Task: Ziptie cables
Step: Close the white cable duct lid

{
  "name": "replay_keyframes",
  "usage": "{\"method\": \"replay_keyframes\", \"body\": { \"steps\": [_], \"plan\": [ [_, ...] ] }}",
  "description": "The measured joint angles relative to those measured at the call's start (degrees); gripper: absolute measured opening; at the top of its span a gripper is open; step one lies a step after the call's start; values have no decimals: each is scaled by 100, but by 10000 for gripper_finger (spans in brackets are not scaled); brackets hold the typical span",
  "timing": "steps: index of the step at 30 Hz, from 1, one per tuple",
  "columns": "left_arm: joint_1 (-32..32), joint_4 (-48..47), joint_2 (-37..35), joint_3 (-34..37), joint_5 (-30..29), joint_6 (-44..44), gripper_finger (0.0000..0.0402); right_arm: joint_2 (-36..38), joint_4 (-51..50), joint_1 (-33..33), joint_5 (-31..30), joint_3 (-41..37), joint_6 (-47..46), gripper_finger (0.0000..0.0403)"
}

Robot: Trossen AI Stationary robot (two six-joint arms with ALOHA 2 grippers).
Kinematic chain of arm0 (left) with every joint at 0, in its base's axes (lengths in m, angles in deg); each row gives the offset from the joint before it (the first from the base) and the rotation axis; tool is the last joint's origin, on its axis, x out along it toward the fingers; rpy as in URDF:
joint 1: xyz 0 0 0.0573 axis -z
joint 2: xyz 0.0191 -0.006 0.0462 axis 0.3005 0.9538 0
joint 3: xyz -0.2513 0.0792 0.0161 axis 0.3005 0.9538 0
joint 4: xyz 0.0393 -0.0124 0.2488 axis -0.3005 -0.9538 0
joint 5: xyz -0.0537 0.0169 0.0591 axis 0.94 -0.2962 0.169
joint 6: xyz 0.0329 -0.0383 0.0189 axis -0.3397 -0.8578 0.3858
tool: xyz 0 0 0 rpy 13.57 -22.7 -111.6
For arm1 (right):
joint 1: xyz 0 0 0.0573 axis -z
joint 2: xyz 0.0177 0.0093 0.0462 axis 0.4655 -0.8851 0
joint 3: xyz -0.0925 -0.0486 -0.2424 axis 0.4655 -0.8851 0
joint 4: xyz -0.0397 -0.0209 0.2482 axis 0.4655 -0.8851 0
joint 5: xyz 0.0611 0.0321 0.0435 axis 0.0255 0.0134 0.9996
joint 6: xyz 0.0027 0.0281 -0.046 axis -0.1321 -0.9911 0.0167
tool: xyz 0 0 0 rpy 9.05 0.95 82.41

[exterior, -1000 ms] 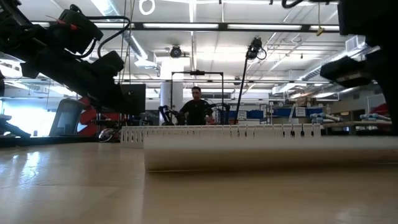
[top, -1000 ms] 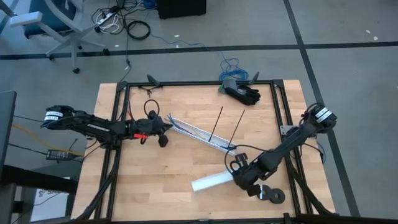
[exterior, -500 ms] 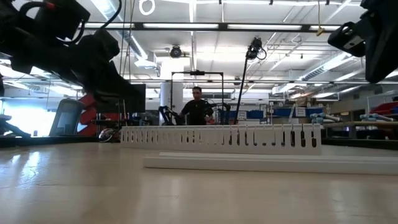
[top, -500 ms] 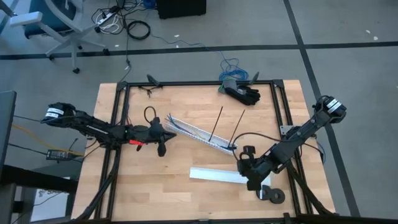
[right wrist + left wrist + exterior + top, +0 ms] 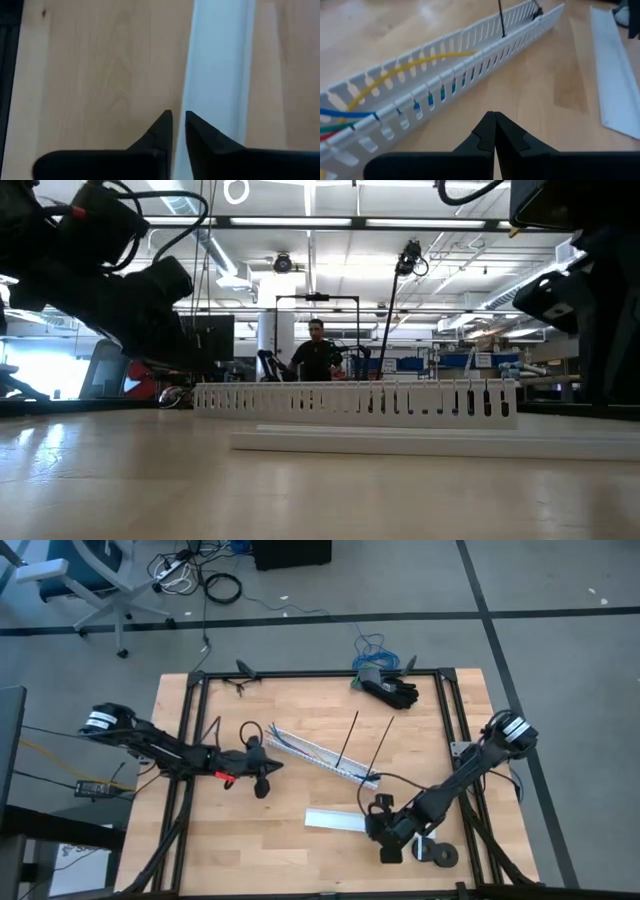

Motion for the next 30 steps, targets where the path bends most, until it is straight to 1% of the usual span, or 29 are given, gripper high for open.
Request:
{"method": "replay_keyframes", "body": {
  "steps": [4, 9, 13, 20, 23, 26, 30],
  "plan": [
    [0, -3, 194, 2, 0, -176, 12, -76, 165, 0, -20, 0, 89, 77],
    [0, 172, 385, 1, -2, -196, 12, -135, 151, -2, -151, -2, 197, 118],
    [0, 266, 444, 2, -4, -196, 12, -292, 229, -2, -204, -22, 197, 129],
    [0, 302, 444, 0, -4, -199, 12, -640, 645, -7, -327, -20, 212, 103],
    [0, 304, 444, 0, -7, -199, 12, -749, 716, -7, -381, -13, 216, 71],
    [0, 325, 443, 0, -7, -185, 12, -770, 727, -7, -402, -13, 271, 17],
    [-2, 436, 442, 0, -5, -168, 12, -657, 587, -9, -522, -13, 309, 4]
  ]
}}
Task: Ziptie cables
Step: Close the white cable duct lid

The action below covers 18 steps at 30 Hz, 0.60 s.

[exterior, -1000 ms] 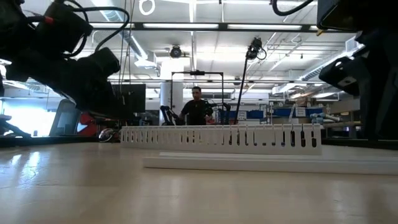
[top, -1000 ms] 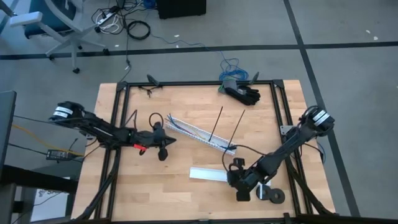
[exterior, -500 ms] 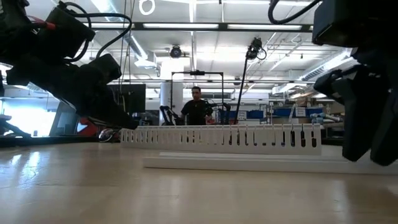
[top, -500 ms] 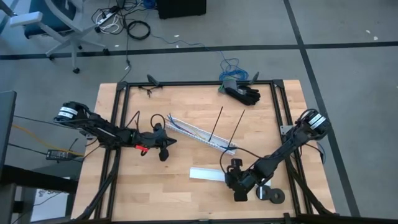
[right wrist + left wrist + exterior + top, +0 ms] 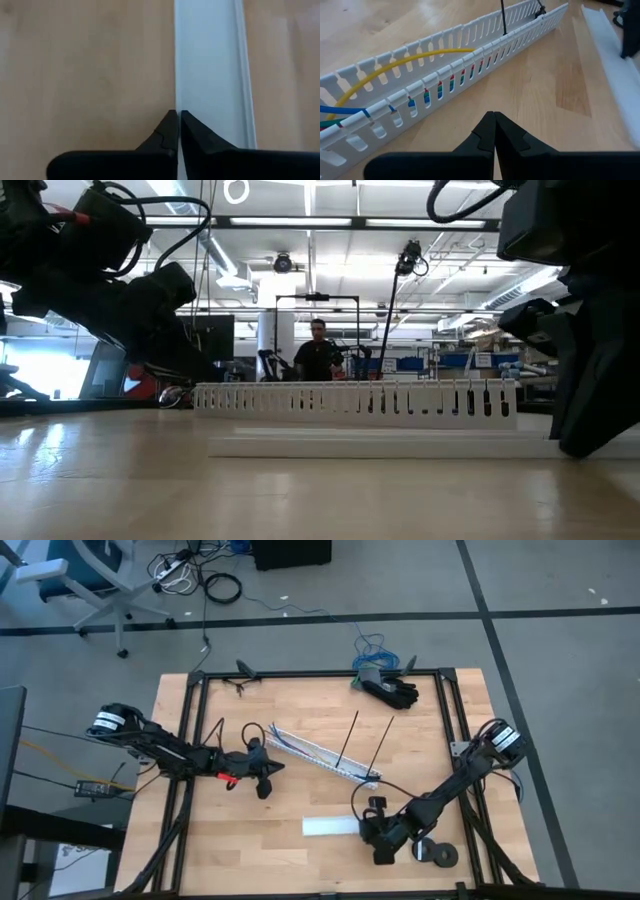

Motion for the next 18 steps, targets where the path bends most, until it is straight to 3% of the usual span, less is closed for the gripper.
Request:
{"method": "replay_keyframes", "body": {
  "steps": [18],
  "plan": [
    [0, -21, 0, 0, 0, 17, 12, 1986, -2583, 557, -1080, -11, -162, 0]
  ]
}}
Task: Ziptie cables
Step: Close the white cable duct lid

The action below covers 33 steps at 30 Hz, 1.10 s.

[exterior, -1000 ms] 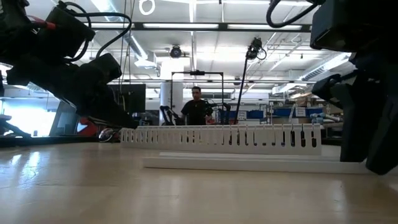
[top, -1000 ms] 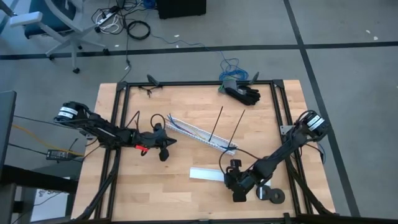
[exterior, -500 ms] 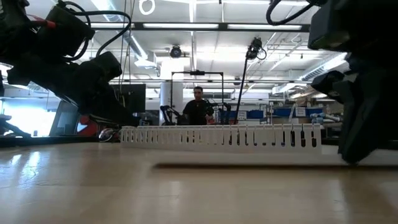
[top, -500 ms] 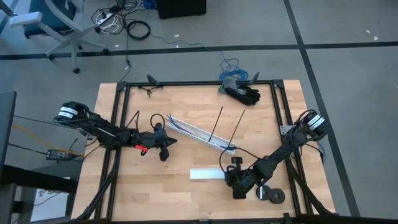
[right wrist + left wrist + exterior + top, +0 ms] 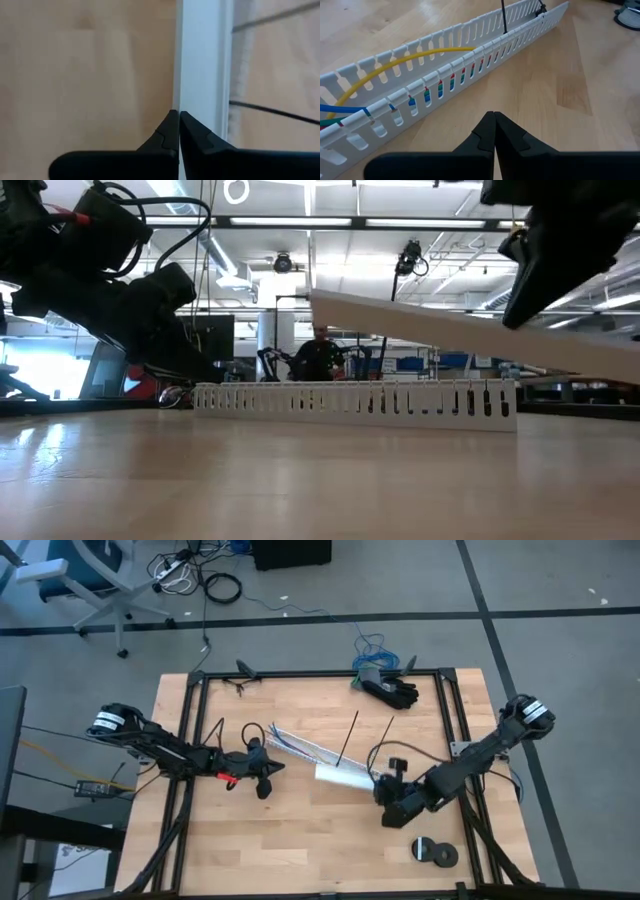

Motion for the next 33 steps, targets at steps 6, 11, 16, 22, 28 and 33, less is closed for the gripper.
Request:
{"method": "replay_keyframes", "body": {
  "steps": [6, 11, 16, 22, 28, 33],
  "plan": [
    [0, 3, 0, 1, -15, 2, 12, 157, 397, 871, 980, -462, 145, 1],
    [0, 2, 0, 2, -15, 2, 12, 161, 1411, 1273, 1442, -917, 387, 1],
    [0, 4, 0, 0, -15, 0, 12, 234, 1512, 1458, 1460, -935, 514, 1],
    [0, 31, 0, 1, -15, -1, 12, 468, 1488, 1539, 1455, -929, 514, 1],
    [0, 227, 0, 0, -17, -17, 17, 710, 1486, 1539, 1453, -929, 514, 2],
    [0, 390, 0, 0, -16, -20, 29, 857, 1475, 1550, 1451, -929, 507, 18]
  ]
}}
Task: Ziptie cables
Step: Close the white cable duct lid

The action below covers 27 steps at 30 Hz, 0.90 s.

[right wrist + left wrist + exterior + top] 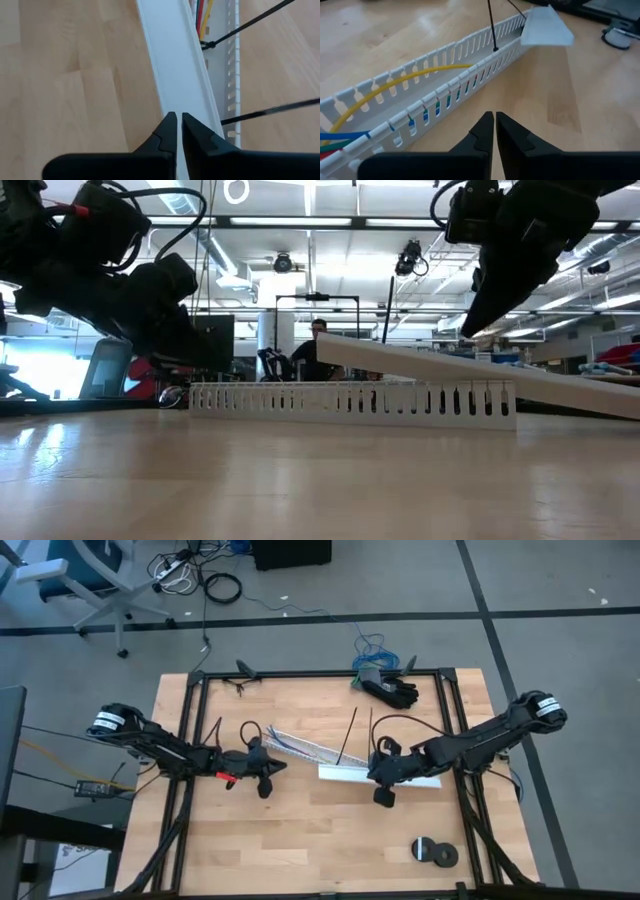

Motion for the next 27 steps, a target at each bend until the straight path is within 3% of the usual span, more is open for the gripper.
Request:
{"method": "replay_keyframes", "body": {
  "steps": [7, 15, 21, 27],
  "plan": [
    [56, 93, 18, -56, -2, -4, 54, 392, -8, -264, -92, 0, 188, 43],
    [98, 93, 177, -367, 75, 24, 134, 844, -327, -1519, -1577, 9, -313, 12],
    [98, 86, 268, -424, 81, 28, 158, 619, -1702, -2954, -2718, 479, -2164, 1],
    [98, 110, 389, -464, 82, 5, 158, -618, -3791, -3862, -2552, 1436, -4408, 0]
  ]
}}
